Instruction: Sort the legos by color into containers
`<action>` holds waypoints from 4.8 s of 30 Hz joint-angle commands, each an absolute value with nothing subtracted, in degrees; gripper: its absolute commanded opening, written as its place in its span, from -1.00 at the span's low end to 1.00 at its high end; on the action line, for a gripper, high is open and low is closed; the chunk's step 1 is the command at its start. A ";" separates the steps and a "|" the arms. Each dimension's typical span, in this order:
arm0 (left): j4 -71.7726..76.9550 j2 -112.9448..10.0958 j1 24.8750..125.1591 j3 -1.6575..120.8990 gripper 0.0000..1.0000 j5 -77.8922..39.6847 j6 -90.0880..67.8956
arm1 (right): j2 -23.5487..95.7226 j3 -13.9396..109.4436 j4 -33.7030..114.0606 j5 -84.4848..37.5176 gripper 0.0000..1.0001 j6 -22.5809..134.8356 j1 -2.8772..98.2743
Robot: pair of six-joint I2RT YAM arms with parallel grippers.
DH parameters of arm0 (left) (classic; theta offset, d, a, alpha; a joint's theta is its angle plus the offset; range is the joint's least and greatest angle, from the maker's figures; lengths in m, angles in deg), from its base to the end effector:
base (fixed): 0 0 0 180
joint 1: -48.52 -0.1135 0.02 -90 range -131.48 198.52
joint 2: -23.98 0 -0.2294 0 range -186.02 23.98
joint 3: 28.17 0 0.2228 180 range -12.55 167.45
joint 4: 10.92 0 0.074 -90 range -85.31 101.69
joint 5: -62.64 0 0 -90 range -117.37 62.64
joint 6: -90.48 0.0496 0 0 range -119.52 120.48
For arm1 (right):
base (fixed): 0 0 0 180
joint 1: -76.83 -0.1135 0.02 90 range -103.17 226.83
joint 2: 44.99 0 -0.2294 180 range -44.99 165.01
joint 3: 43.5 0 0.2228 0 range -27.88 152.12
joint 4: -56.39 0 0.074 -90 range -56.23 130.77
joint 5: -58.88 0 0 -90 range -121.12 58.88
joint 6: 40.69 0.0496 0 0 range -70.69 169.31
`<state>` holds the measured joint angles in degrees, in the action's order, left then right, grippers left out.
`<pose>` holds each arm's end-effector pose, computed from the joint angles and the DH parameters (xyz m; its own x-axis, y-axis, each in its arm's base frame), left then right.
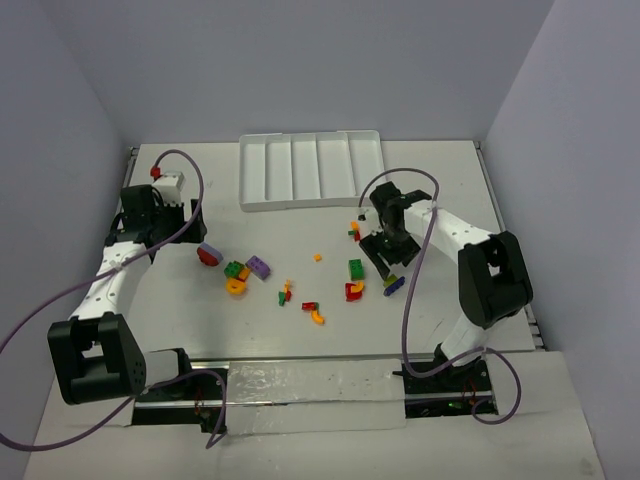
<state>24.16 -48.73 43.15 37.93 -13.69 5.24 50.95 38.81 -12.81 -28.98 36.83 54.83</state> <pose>0.2643 0.0131 0.2256 -0.6529 0.0196 -0.7572 0.1394 0.9857 -0.0947 0.2549 0.1050 0.1666 -0.8164 -0.5627 -0.1299 -0.5685 0.8226 0.0092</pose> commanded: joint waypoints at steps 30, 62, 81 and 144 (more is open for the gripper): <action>22.36 -52.22 43.16 38.95 0.99 -14.18 4.70 | 56.60 35.76 -8.54 -27.07 0.09 38.60 53.01; 16.89 -51.90 66.02 56.19 0.94 2.44 -6.30 | 51.38 67.09 9.52 -5.18 -1.00 82.74 56.31; 10.59 -68.02 76.73 64.53 0.91 -2.85 -18.82 | 50.47 51.31 23.46 0.18 -1.00 113.53 56.35; 23.06 -72.26 68.12 73.29 -1.00 -22.28 -5.90 | 69.94 83.65 9.66 -21.55 -1.00 78.06 66.63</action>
<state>18.84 -70.21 71.30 61.26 -7.67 -14.96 65.34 77.04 12.25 -14.38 91.17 66.96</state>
